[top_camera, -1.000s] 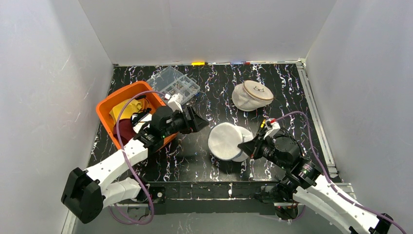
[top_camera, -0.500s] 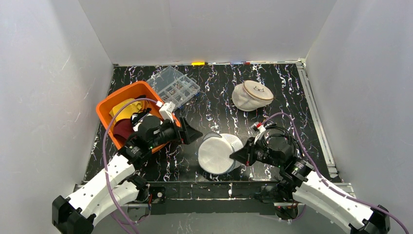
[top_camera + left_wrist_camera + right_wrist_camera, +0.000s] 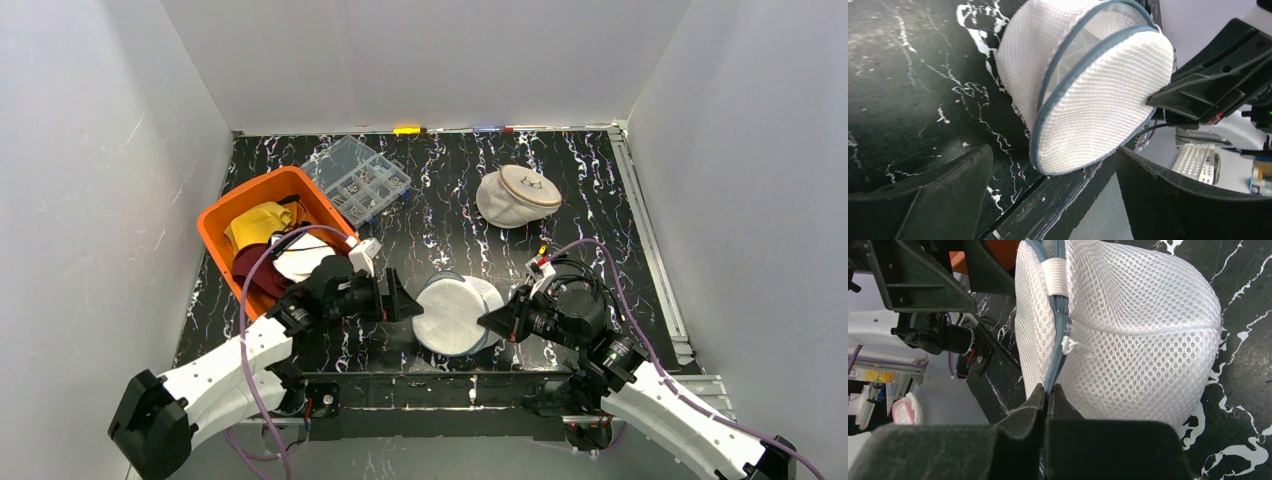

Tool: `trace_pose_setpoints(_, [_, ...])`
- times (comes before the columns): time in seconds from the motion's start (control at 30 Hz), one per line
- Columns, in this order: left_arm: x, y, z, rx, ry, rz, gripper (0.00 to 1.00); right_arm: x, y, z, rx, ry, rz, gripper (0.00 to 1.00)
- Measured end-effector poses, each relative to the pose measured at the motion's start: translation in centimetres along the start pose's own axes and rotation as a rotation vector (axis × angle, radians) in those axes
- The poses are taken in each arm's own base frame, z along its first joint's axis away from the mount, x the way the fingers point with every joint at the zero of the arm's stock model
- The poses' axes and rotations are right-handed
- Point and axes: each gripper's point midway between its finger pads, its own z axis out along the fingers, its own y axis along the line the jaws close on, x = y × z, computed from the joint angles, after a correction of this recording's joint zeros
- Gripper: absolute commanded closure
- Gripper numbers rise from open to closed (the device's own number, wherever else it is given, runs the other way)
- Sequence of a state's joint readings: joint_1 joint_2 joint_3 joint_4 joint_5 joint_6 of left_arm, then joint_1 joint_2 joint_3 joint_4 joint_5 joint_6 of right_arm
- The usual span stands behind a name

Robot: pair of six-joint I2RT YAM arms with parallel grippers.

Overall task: Unzip the laundry bag and remove the bra
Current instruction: Close the laundry bag at the center of the board.

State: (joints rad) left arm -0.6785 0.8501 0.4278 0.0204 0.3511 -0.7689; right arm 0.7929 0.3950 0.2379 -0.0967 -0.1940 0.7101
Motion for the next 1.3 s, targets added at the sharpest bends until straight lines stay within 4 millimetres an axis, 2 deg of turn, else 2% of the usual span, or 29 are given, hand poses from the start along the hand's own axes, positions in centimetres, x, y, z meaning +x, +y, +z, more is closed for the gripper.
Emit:
trace_pose_setpoints(0.1, [0.4, -0.7, 1.0, 0.01, 0.038, 0.048, 0.1, 0.5, -0.5, -0.1, 0.008, 0.0, 0.022, 0.99])
trace_pose_setpoints(0.23, [-0.3, -1.4, 2.1, 0.021, 0.05, 0.128, 0.1, 0.8, -0.6, -0.3, 0.005, -0.004, 0.04, 0.99])
trace_pose_setpoints(0.53, [-1.1, -0.7, 4.0, 0.004, 0.031, 0.176, 0.1, -0.7, 0.1, -1.5, -0.02, -0.12, 0.104, 0.99])
trace_pose_setpoints(0.63, [-1.9, -1.2, 4.2, 0.018, -0.004, 0.184, 0.1, -1.0, -0.4, -1.8, -0.021, -0.183, 0.157, 0.99])
trace_pose_setpoints(0.73, [-2.5, -1.6, 4.4, 0.034, -0.028, 0.197, 0.11, -0.5, -1.6, -1.5, 0.016, -0.188, 0.216, 0.99])
trace_pose_setpoints(0.9, [-2.9, -1.6, 5.7, 0.03, -0.011, 0.207, 0.19, -0.1, -3.0, -1.3, 0.075, -0.2, 0.279, 0.99])
trace_pose_setpoints(1.07, [-2.0, -0.7, 7.2, 0.018, 0.04, 0.2, 0.26, -0.3, -3.7, -1.3, 0.109, -0.22, 0.31, 0.99])
trace_pose_setpoints(1.2, [-1.2, 0.0, 7.9, 0.002, 0.071, 0.198, 0.38, 0.0, -4.5, -1.3, 0.147, -0.224, 0.338, 0.99])
trace_pose_setpoints(1.3, [-0.7, 0.5, 8.7, -0.012, 0.097, 0.193, 0.51, 0.4, -5.3, -1.2, 0.179, -0.222, 0.359, 0.99])
